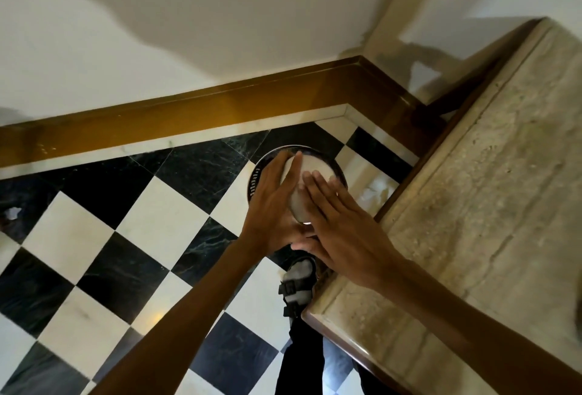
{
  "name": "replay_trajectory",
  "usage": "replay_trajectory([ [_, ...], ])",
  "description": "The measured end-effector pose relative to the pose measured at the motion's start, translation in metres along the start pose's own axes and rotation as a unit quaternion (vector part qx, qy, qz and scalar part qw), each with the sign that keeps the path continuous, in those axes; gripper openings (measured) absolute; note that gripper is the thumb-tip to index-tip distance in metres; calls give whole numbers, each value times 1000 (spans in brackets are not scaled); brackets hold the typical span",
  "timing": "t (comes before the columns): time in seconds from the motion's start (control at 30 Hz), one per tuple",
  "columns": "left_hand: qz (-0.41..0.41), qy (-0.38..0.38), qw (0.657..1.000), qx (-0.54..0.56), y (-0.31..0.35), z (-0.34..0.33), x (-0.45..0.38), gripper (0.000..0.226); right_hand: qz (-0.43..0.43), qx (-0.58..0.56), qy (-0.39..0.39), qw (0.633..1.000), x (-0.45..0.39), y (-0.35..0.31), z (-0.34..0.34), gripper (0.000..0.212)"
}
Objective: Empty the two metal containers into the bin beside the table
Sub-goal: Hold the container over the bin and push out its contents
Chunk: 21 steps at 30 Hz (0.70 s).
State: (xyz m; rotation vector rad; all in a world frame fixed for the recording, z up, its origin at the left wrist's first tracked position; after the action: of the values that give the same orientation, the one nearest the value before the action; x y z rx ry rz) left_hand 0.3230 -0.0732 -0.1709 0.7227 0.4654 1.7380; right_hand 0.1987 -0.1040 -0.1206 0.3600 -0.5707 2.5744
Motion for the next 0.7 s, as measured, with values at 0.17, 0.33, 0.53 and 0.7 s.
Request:
replay_trajectory([
  [0.17, 10, 18, 1000, 1, 2, 5, -1, 121, -11, 11, 47, 999, 2, -1, 18, 91],
  [0.33, 22, 24, 999, 17, 6, 1, 3, 116, -22, -14, 42, 999, 9, 1, 15, 88],
  [0.53, 130, -12, 985, 112, 20, -6, 16, 109, -60, -185, 53, 979, 18, 5, 36, 72],
  [0.7, 290, -59, 819, 491, 63, 4, 24, 69, -237, -391, 236, 857, 80, 39, 67, 48],
])
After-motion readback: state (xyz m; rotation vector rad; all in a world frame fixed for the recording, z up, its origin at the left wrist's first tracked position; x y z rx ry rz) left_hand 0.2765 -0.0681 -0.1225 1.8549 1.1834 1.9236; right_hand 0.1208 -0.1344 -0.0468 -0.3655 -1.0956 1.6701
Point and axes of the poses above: each hand's wrist, its own x-axis away from the middle knuckle, its own z-axis out of the back of the hand, y = z × x, the point moved 5 cm from there along -x, towards the middle knuckle, and after that the axes turned 1 degree about x, right-handed, at the moved point
